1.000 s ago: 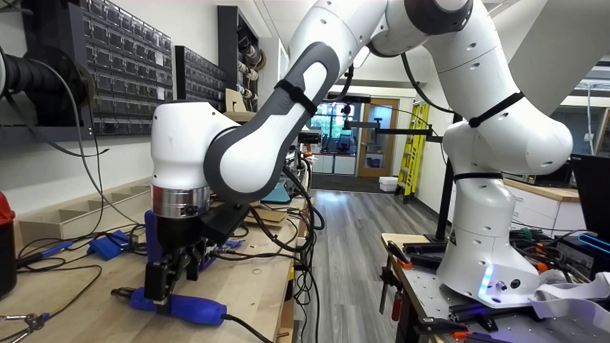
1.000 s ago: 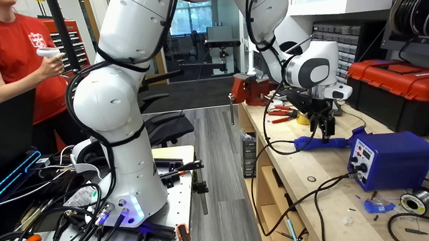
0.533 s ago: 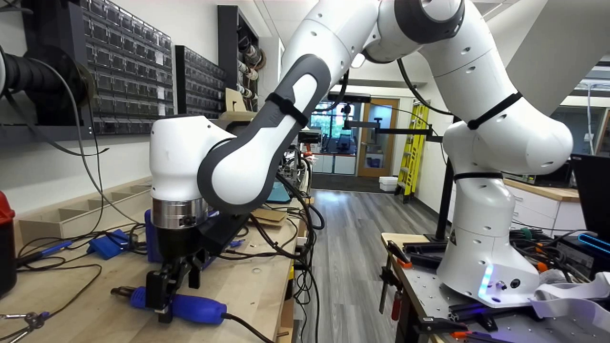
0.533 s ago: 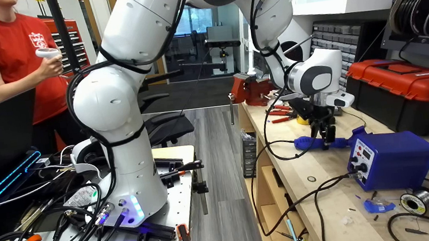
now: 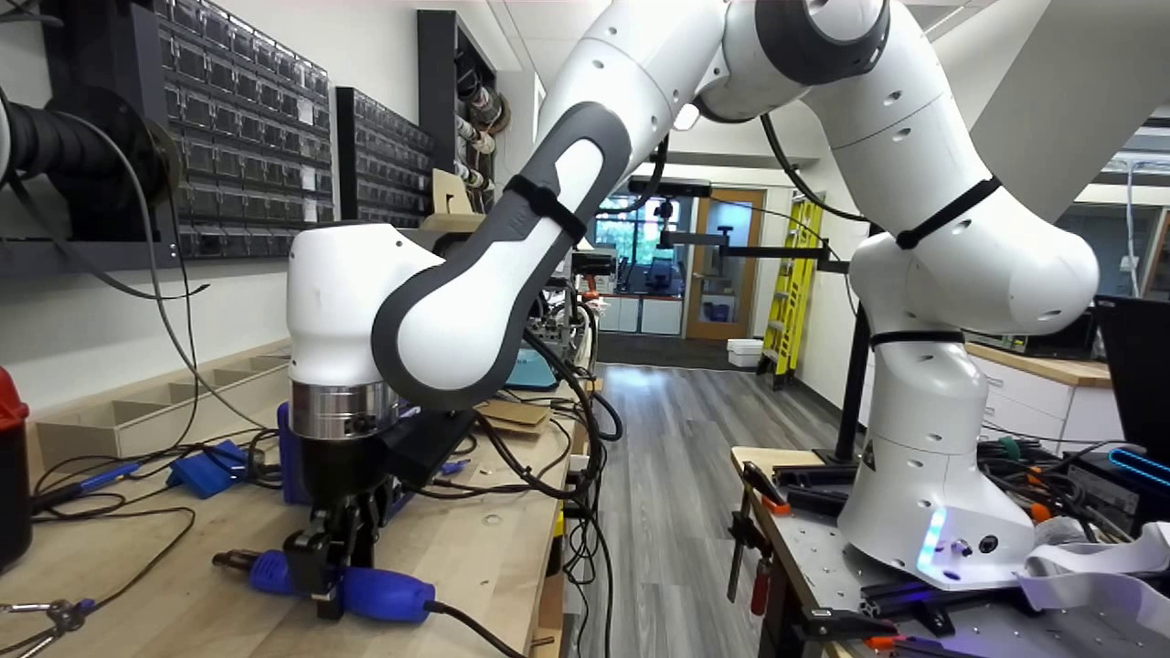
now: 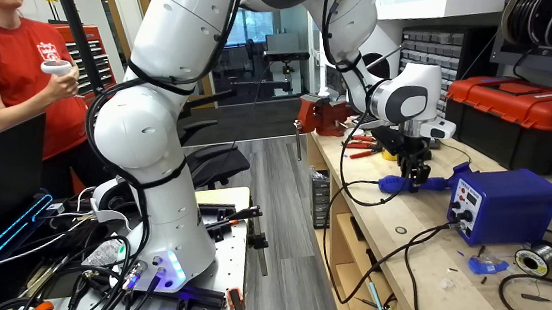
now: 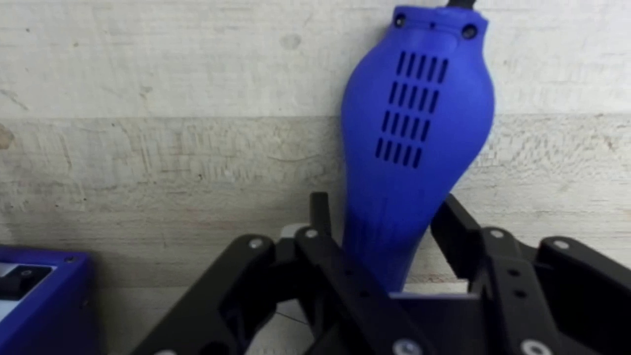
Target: Pick the soldering pump and put it on the side of the soldering station
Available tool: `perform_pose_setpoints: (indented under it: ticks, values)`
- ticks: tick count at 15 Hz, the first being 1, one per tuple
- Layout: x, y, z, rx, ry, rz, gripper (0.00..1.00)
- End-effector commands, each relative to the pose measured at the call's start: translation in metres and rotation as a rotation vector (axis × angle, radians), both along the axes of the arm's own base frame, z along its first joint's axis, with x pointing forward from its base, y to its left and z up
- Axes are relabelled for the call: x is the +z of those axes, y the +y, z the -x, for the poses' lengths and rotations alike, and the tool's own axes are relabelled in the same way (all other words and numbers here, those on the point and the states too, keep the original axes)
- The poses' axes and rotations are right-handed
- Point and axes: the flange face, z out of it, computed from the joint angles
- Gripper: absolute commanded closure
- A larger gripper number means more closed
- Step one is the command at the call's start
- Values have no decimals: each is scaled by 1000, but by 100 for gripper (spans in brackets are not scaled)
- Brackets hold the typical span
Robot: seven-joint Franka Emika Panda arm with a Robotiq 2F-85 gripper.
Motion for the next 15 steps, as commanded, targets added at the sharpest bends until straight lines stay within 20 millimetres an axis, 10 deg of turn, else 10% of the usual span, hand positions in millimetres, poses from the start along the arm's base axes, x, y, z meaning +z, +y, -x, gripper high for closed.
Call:
perform_pose_setpoints:
  ticks: [1, 3, 15]
  values:
    - [5, -2, -2, 16, 30, -29, 73]
    - [7, -1, 0, 27, 28, -38, 84]
    - [65, 26, 13, 103, -140, -58, 84]
